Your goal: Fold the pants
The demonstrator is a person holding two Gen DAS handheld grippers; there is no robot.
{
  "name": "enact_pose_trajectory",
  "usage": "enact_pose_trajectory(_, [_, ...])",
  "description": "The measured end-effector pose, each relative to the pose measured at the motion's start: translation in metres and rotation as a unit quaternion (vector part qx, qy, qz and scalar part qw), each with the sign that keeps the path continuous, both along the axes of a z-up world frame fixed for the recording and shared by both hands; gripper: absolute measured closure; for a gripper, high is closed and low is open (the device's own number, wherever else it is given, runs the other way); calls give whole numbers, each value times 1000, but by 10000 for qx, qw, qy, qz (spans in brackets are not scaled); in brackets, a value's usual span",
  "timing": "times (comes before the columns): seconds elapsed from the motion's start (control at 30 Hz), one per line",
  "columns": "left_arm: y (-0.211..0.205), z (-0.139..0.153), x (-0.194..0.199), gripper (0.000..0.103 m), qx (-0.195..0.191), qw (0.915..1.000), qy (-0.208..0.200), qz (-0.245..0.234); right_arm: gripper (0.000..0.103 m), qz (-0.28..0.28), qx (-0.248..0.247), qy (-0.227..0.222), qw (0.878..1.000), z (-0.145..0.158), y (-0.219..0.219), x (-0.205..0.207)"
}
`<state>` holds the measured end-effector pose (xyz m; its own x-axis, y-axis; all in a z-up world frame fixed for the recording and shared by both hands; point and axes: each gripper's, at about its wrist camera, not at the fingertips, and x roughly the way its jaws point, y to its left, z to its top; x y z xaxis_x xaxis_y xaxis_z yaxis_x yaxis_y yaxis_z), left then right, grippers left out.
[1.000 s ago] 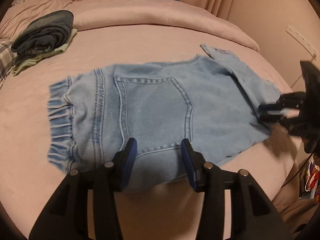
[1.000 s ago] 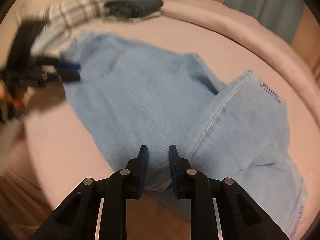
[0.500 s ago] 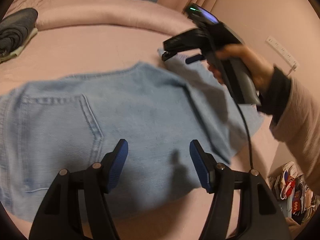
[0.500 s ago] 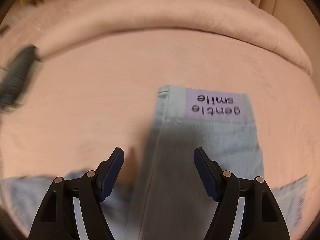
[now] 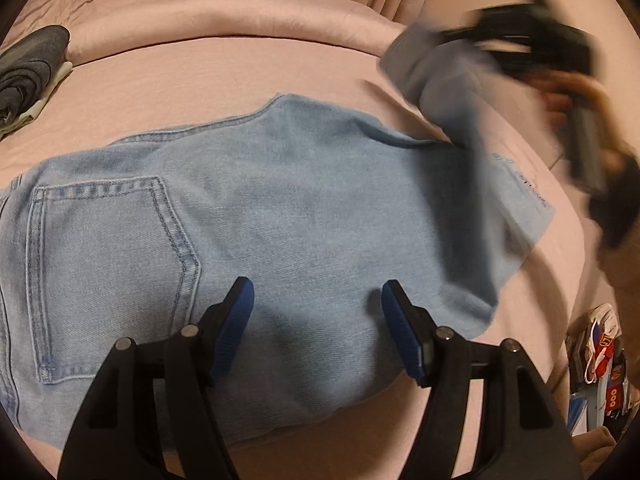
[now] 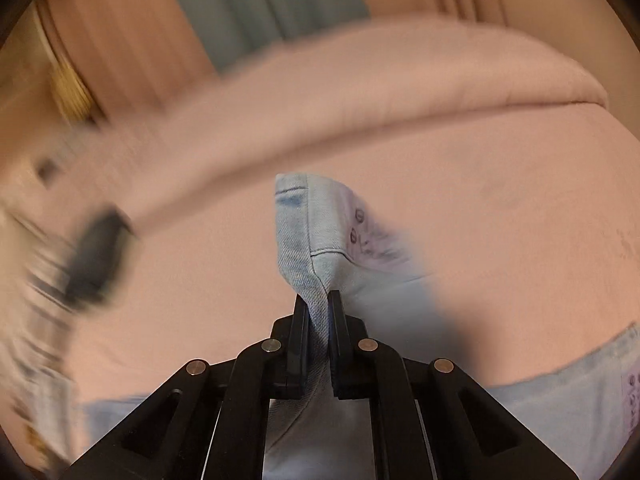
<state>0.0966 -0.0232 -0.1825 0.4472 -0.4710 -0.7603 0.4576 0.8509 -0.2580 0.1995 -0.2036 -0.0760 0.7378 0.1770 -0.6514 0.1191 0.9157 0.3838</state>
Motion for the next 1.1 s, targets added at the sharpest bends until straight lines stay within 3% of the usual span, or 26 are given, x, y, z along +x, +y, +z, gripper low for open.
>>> enact_pose_trajectory(0.07, [-5, 1, 1, 32, 48, 10000, 4, -2, 95, -177, 437, -735, 9962, 31, -33, -59])
enact_pose_trajectory(0.17, [-19, 2, 0, 29, 199, 9998, -23, 23, 95, -607, 722, -1151, 9889, 33, -77, -126])
enact_pose_trajectory(0.23, [-18, 3, 4, 27, 261, 9996, -18, 43, 95, -1096, 854, -958, 9857, 8, -104, -167])
enact_pose_trajectory(0.33, [-21, 0, 11, 25, 343, 9994, 25, 70, 95, -1767, 1118, -379, 9772, -55, -148, -201])
enact_pose_trajectory(0.47, [-37, -2, 24, 25, 612, 9980, 72, 114, 93, -1844, 1574, 91, 9701, -107, -160, -222])
enact_pose_trajectory(0.5, [-39, -2, 28, 25, 664, 9977, 83, 137, 88, -1848, 1732, 89, 9673, -110, -158, -229])
enact_pose_trajectory(0.63, [-33, -3, 25, 25, 594, 9976, 189, 285, 47, -1908, 2383, -283, 9518, -113, -162, -236])
enact_pose_trajectory(0.7, [-28, -1, 26, 25, 435, 9978, 295, 408, 46, -2094, 2121, -138, 9545, -108, -160, -230])
enact_pose_trajectory(0.77, [-26, -1, 28, 25, 346, 9976, 347, 498, 53, -2268, 1842, 130, 9563, -107, -164, -226])
enact_pose_trajectory(0.83, [-27, -1, 29, 25, 351, 9974, 343, 536, 92, -2292, 1548, 264, 9606, -100, -163, -217])
enact_pose_trajectory(0.9, [-31, -1, 30, 25, 442, 9972, 303, 523, 96, -2122, 1364, 55, 9676, -82, -161, -212])
enact_pose_trajectory(1.0, [-35, -1, 29, 23, 552, 9971, 227, 463, 98, -1998, 915, -692, 9731, -43, -153, -219])
enact_pose_trajectory(1.1, [-37, -3, 31, 21, 563, 9971, 206, 460, 98, -2050, 742, -693, 9735, -43, -150, -220])
